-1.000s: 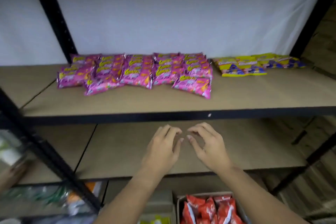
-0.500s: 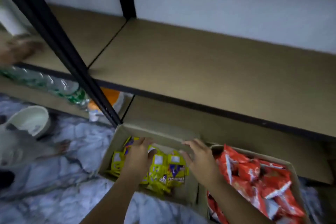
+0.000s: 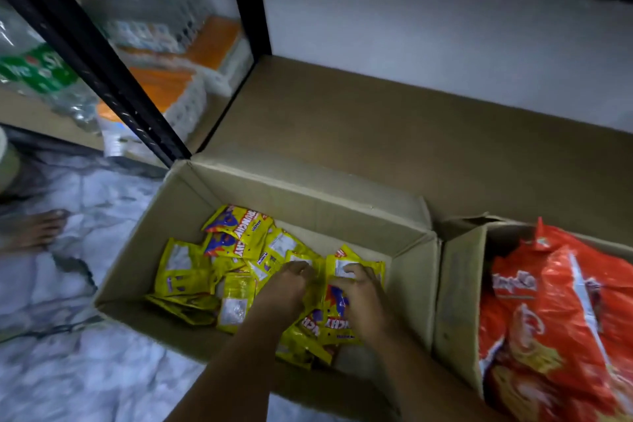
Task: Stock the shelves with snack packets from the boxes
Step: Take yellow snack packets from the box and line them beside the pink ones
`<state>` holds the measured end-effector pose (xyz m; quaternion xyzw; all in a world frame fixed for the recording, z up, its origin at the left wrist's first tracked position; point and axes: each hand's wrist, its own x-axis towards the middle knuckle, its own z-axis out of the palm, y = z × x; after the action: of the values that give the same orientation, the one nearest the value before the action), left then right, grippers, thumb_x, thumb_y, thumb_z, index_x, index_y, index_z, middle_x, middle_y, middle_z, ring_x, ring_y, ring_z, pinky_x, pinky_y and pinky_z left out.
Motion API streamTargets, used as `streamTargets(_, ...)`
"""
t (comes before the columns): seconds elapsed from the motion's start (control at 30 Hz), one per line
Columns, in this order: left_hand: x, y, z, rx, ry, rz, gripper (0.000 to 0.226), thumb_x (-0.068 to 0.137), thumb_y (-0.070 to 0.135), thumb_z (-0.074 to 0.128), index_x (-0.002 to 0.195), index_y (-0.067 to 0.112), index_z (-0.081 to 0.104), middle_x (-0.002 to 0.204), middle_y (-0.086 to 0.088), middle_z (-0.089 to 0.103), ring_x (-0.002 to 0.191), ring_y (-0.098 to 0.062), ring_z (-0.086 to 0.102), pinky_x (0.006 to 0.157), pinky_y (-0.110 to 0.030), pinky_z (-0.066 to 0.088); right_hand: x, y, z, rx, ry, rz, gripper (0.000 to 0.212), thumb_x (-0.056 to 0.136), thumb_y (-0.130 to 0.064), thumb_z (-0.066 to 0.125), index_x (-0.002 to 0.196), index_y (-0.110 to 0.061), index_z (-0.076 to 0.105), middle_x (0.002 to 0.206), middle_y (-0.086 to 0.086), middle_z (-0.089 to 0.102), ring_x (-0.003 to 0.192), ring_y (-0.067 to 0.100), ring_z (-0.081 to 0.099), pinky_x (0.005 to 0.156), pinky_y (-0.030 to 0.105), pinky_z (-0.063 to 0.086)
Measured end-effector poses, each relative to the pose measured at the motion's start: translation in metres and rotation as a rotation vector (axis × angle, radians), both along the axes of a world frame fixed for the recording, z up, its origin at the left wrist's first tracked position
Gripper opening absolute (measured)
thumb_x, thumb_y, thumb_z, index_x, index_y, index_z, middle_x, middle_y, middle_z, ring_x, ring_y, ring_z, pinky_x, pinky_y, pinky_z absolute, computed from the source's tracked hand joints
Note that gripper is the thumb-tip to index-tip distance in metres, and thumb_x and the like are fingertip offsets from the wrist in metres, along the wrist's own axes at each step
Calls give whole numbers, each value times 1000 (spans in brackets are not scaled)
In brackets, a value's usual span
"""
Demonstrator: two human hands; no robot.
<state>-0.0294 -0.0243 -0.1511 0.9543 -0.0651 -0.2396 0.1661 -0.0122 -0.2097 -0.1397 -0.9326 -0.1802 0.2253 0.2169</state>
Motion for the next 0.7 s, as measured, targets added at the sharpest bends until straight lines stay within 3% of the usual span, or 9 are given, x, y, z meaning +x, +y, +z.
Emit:
streamTargets(0.07, 2, 1, -19, 20, 1, -60, 79, 81, 15, 72, 150, 4, 36, 156, -16, 35, 145, -32, 31, 119, -34, 28, 2, 2, -15, -67, -42, 141, 48, 81, -9, 64, 123, -31, 67, 154, 4, 31, 145, 26, 25, 112, 40, 35)
streamTargets(0.13, 4, 3, -32, 31, -5, -87, 81, 80, 17, 73, 150, 2, 36, 155, -18, 35, 146, -35, 31, 120, -37, 27, 1, 4, -23, -137, -128, 247, 30, 72, -16, 77, 99, -31, 75, 148, 9, 44, 141, 32, 38, 101, 47, 47)
streamTargets(0.2, 6, 6, -39, 42, -3, -89, 82, 77, 17, 75, 149, 6, 37, 154, -15, 37, 145, -33, 32, 117, -38, 31, 1, 7, -31, -259, -183, 341, 28, 49, -28, 90, 71, -29, 72, 125, 7, 63, 124, 31, 56, 82, 41, 58)
streamTargets(0.3, 9, 9, -38, 83, 12, -113, 73, 82, 17, 70, 148, 12, 38, 152, -9, 40, 141, -29, 35, 111, -40, 37, 4, 12, -32, -331, -293, 457, 27, 42, -33, 89, 58, -25, 69, 86, -4, 67, 98, 21, 57, 71, 27, 54)
streamTargets(0.37, 10, 10, -35, 39, -11, -106, 62, 85, 12, 62, 144, 13, 43, 145, -10, 46, 135, -31, 43, 107, -39, 40, 8, 15, -22, -375, -288, 493, 25, 47, -30, 89, 65, -25, 72, 70, -6, 65, 83, 19, 62, 72, 26, 51)
streamTargets(0.43, 9, 14, -29, -33, -22, -70, 56, 88, 10, 55, 144, 14, 45, 142, -10, 49, 127, -32, 51, 102, -38, 44, 13, 16, -9, -422, -231, 519, 16, 79, -18, 71, 95, -17, 73, 87, 5, 72, 95, 29, 63, 92, 37, 44)
streamTargets(0.5, 8, 18, -18, -93, -54, -30, 51, 94, 13, 51, 144, 17, 44, 139, -8, 49, 119, -33, 56, 95, -40, 48, 17, 13, -8, -506, -160, 483, 28, 96, -11, 45, 119, -13, 63, 107, 15, 69, 108, 36, 60, 102, 43, 34)
streamTargets(0.6, 6, 27, 2, -182, -84, 100, 49, 96, 10, 49, 143, 22, 41, 125, -10, 55, 107, -32, 59, 85, -39, 48, 19, 11, 3, -512, -77, 406, 30, 96, -10, 45, 119, -11, 64, 121, 16, 63, 117, 36, 58, 98, 41, 43)
streamTargets(0.7, 4, 32, 21, -325, -128, 319, 32, 103, 23, 49, 135, 20, 51, 95, -3, 64, 85, -17, 61, 71, -26, 41, 25, 8, 18, -424, -2, 239, 30, 94, -9, 48, 119, -12, 65, 127, 16, 59, 119, 36, 58, 93, 38, 48)
